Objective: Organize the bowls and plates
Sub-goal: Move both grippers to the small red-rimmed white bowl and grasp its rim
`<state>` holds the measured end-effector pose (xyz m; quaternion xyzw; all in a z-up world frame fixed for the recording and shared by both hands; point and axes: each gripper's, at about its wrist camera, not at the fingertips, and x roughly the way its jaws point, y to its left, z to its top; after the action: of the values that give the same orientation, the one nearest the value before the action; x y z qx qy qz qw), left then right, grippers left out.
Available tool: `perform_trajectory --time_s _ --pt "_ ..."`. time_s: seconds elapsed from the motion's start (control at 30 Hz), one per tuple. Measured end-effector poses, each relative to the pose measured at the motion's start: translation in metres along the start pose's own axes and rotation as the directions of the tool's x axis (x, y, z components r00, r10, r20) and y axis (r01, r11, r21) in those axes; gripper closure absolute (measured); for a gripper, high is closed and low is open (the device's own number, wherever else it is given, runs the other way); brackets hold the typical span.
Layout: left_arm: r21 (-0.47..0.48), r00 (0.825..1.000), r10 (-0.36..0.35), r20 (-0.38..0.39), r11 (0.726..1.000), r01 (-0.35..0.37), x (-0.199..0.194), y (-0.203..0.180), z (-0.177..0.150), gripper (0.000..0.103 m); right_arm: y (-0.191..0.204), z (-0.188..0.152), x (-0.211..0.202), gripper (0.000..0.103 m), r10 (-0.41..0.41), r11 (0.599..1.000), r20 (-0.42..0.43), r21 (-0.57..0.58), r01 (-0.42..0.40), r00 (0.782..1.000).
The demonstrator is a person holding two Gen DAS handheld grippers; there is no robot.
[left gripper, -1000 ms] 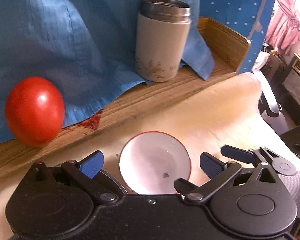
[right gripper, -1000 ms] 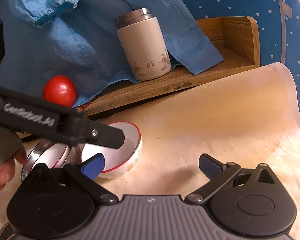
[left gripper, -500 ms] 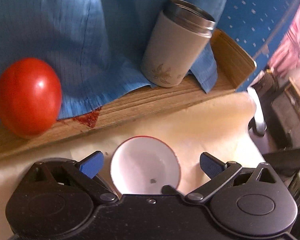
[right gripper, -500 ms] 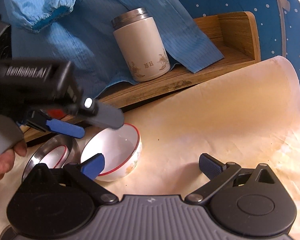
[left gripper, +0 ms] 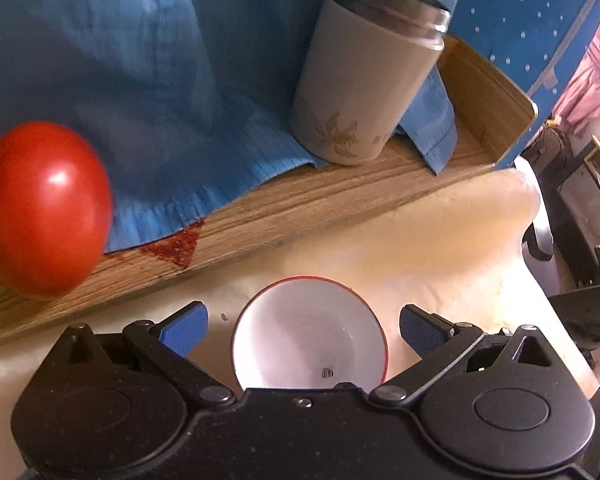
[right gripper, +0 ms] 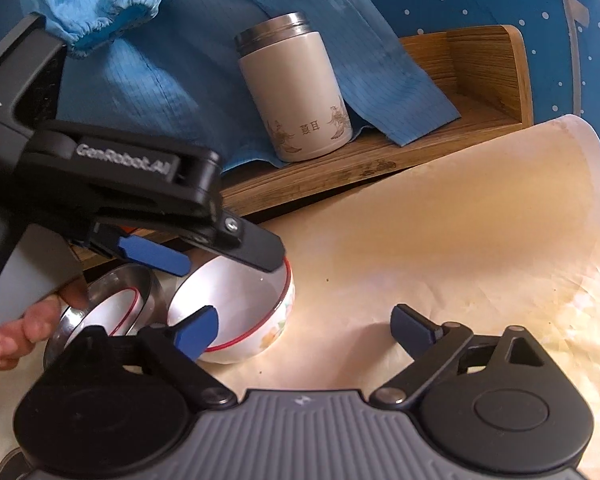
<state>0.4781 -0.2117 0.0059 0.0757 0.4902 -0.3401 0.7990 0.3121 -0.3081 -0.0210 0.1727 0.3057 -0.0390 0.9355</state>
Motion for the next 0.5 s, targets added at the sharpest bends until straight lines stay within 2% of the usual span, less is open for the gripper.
perform_trajectory --time_s 0.2,0.27,0.33,0.4,0.5 --pt "0.035 0.999 0.015 -0.031 0.999 -0.014 0.014 -0.008 0.002 0.001 0.002 -0.001 0.001 0.015 -0.014 1.0 0.008 -0.007 0.014 1.0" --pt "0.026 0.999 -0.008 -0.032 1.0 0.009 0.016 -0.01 0.002 0.002 0.001 0.0 0.001 0.02 -0.013 1.0 0.01 -0.003 0.013 1.0" --pt "0.012 0.999 -0.027 -0.036 1.0 0.028 0.014 -0.01 0.002 0.005 -0.001 0.0 0.0 0.024 -0.01 1.0 0.011 0.012 0.01 1.0" --pt "0.012 0.999 -0.017 -0.034 1.0 0.017 0.013 -0.011 0.001 0.008 -0.005 0.001 -0.001 0.028 -0.008 0.999 0.015 0.033 0.008 1.0" --pt "-0.009 0.999 -0.024 -0.027 1.0 0.024 0.01 -0.006 0.001 0.014 -0.009 0.002 -0.002 0.029 -0.002 0.999 0.016 0.052 0.001 1.0"
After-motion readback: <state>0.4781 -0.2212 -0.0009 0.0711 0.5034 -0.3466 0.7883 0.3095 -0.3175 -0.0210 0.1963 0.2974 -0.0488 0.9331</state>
